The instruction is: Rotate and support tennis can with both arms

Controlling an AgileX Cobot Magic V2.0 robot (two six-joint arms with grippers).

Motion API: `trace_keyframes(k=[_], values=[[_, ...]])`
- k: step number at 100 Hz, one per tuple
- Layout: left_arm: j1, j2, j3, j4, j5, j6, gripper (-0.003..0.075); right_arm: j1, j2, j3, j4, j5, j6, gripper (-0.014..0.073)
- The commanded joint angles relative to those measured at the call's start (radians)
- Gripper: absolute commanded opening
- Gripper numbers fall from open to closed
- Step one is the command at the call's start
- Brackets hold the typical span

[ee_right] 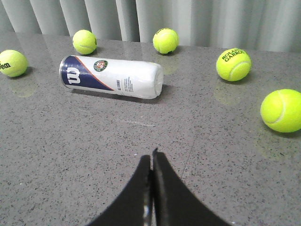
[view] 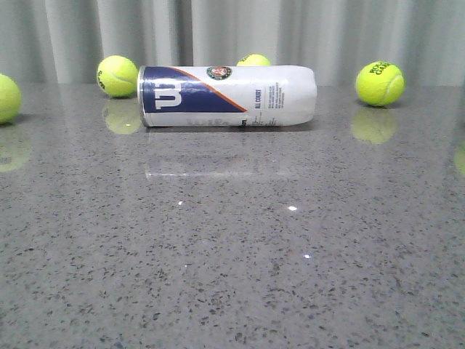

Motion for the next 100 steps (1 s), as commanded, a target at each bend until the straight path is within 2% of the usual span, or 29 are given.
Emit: trace_keyframes(k=[1,21,42,60,89,94,100], values=[[-0.008,-0.038,0.022,-0.007,-0.088,0.000,-0.0021,-0.006,-0.044,0.018,-0.018,-0.091,-0.002,-0.0064],[-0.008,-0.036,-0.085,-0.015,0.032,0.000,-0.0021,-0.006,-0.089,0.054,-0.017,-0.084,-0.002,-0.0064],[-0.008,0.036,-0.298,-0.013,0.316,0.000,-0.0021,-0.006,-0.089,0.057,-0.017,-0.080,-0.002,-0.0064],[-0.008,0.196,-0.469,-0.015,0.513,0.000,-0.0021,-0.006,-0.089,0.057,-0.017,-0.080,-0.002,-0.0064],[-0.008,0.511,-0.685,-0.015,0.733,0.000,-0.0019,-0.006,-0.089,0.057,-0.017,-0.080,-0.002,-0.0064],[-0.008,0.555,-0.715,-0.015,0.757,0.000,-0.0006,-0.006,-0.089,0.057,-0.017,-0.080,-0.002,-0.0064],[-0.008,0.599,-0.746,-0.015,0.778,0.000,0.0049,-0.006,-0.089,0.057,-0.017,-0.080,-0.002,-0.0064]])
